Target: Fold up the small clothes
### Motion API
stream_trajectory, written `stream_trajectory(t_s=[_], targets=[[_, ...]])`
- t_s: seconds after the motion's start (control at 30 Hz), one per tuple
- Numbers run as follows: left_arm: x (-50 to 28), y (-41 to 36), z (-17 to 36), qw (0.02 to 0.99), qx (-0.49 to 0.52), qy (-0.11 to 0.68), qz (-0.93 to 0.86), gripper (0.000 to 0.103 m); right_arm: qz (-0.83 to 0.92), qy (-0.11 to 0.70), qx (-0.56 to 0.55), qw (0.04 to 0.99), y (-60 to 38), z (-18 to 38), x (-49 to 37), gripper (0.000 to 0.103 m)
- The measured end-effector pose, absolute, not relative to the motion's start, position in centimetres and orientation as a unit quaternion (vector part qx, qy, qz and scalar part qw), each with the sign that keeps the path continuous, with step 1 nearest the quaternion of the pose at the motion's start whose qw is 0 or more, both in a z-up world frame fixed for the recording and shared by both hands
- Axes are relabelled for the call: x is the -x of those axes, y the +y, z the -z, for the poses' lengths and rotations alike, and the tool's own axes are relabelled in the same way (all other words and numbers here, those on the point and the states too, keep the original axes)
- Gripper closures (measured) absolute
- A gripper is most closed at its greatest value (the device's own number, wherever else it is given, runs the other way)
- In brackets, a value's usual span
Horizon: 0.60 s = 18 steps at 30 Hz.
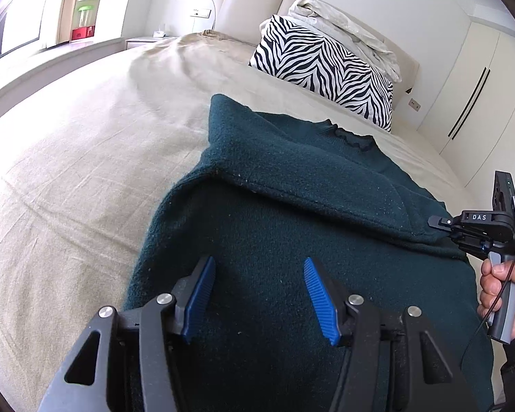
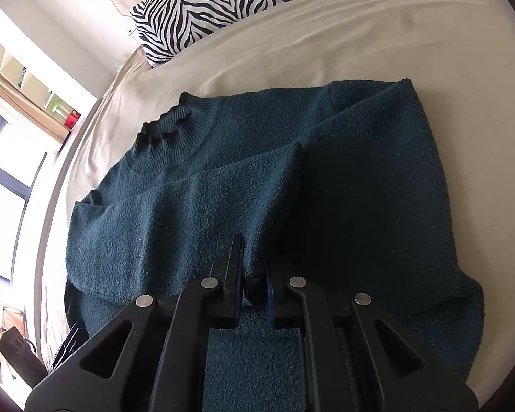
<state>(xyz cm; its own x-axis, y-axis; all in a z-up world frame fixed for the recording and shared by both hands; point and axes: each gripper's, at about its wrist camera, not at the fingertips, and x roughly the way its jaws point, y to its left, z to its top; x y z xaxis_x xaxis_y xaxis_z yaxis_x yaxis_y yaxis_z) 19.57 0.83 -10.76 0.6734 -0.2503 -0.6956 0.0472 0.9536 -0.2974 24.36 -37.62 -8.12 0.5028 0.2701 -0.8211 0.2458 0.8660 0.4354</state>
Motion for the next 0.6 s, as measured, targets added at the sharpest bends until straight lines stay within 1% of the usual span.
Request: stream_trajectory(t_s=[0.23,0.3,0.33,0.47,0.6], targets=[[-23.0,2.1,9.3,0.905,0.141,0.396,0.058,0.047,-0.02,0.488,-0.266,0.831,-37.5,7.4,-24.3,0.093],[-24.9,3.0,10.0,0.888,0.178,0.42,0.061,0.047,-0.025,0.484,-0.267,0.833,-37.2,7.0,-24.4,0.093],[-25.6,3.5,10.5,0.876,0.205,0.432,0.063,0.049,-0.028,0.481,-0.268,0.834,-37.1,6.9,-24.4,0.093],[-25.8,4.0,10.4,0.857,0.272,0.43,0.081,0.049,-0.04,0.474,-0.274,0.836,-36.6,6.4,-24.5,0.092],[-24.9,2.6,10.6,0.846,0.29,0.435,0.107,0.049,-0.045,0.471,-0.28,0.836,-36.5,6.4,-24.5,0.092]])
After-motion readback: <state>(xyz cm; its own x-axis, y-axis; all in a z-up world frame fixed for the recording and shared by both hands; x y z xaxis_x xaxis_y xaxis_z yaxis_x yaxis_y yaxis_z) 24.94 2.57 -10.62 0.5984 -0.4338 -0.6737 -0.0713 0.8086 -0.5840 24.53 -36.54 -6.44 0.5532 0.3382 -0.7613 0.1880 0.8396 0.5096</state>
